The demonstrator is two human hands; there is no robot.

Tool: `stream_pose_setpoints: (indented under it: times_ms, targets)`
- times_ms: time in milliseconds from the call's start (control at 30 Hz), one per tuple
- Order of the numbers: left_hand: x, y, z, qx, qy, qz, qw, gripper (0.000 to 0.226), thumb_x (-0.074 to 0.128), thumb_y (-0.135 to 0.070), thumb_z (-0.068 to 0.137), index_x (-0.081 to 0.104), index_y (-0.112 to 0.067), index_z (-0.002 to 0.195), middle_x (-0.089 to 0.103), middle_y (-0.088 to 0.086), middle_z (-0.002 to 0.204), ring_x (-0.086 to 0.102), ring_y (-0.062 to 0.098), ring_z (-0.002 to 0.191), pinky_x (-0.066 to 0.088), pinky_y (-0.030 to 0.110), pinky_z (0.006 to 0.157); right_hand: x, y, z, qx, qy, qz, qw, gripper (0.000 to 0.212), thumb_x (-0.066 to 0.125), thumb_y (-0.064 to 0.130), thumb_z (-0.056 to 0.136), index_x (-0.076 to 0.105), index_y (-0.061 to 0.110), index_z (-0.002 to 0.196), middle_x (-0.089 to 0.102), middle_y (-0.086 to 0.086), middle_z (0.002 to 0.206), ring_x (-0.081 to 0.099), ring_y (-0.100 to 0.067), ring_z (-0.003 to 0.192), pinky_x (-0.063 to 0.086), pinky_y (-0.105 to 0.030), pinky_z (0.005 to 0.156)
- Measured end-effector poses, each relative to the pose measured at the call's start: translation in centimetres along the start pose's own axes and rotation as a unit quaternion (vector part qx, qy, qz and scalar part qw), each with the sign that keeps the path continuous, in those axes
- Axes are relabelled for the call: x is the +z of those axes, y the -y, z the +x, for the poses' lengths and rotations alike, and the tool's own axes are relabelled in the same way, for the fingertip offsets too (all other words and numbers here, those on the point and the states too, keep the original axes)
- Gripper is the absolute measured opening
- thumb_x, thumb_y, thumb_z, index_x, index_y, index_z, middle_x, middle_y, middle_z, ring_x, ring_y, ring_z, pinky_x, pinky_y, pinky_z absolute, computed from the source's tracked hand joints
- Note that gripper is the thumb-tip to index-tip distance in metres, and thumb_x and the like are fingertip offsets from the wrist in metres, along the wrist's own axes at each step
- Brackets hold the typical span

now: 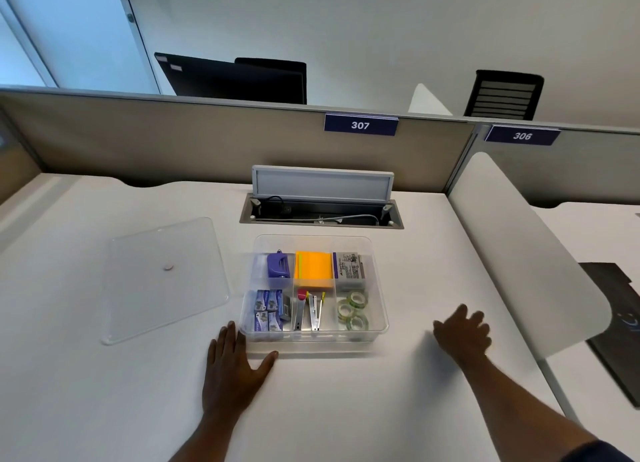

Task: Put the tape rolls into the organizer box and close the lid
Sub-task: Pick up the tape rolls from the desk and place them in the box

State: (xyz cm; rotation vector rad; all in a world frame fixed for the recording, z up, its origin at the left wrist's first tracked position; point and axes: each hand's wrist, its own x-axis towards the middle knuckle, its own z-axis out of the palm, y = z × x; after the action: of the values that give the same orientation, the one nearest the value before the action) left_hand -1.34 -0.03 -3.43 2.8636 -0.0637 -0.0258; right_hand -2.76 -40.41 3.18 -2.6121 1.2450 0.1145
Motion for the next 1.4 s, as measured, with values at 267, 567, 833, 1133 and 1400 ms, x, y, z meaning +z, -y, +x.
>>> stream_pose_setpoints:
  times_ms: [267,567,833,1133,1400]
  targets:
    - [0.0,-0.2,0.0,0.003,-0.009,0.002,1.0,0.092,0.033,-0.077,0.076,0.041,-0.008,0.137,0.041,0.016,0.147,0.033,0.029,0.14,0.026,0.044,0.116,0.3,-0.9,-0.1,-0.07,0.002,-0.02,0.997,0.03,0.029,0.002,0.084,0.054,0.002,0.102,0.055,-0.018,0.105,0.055,-0.036,0.102,0.048,-0.036,0.082]
    - [-0.1,-0.2,0.0,-0.002,-0.009,-0.008,1.0,0.093,0.029,-0.078,0.076,0.04,-0.009,0.138,0.039,0.015,0.149,0.03,0.029,0.141,0.024,0.044,0.117,0.2,4.7,-1.2,-0.218,0.009,0.125,0.968,0.008,0.058,-0.002,0.077,0.064,-0.007,0.079,0.066,-0.02,0.081,0.063,-0.04,0.078,0.052,-0.036,0.064]
    - [-0.2,-0.3,-0.1,-0.003,-0.015,-0.015,1.0,0.098,0.02,-0.08,0.075,0.041,-0.008,0.137,0.04,0.016,0.148,0.031,0.029,0.141,0.026,0.044,0.117,-1.8,9.9,-1.3,-0.31,0.119,0.153,0.931,0.042,0.07,0.015,0.071,0.054,0.009,0.109,0.058,-0.014,0.107,0.051,-0.022,0.092,0.035,-0.025,0.076]
    - [0.0,-0.1,0.0,-0.003,-0.007,-0.012,1.0,0.092,0.03,-0.078,0.076,0.04,-0.009,0.137,0.04,0.016,0.148,0.032,0.029,0.14,0.026,0.044,0.116,-1.0,10.4,-2.0,-0.37,0.16,-0.002,0.915,0.044,0.062,0.012,0.076,0.053,0.015,0.119,0.051,-0.013,0.122,0.046,-0.032,0.114,0.043,-0.038,0.097]
    - [0.0,-0.1,-0.1,-0.002,-0.012,-0.012,1.0,0.092,0.032,-0.077,0.076,0.038,-0.009,0.139,0.038,0.015,0.149,0.03,0.028,0.141,0.023,0.042,0.117,-0.9,12.1,-3.0,-0.392,0.041,0.085,0.915,0.023,0.052,0.005,0.085,0.064,0.005,0.104,0.062,-0.016,0.11,0.059,-0.031,0.103,0.05,-0.034,0.086]
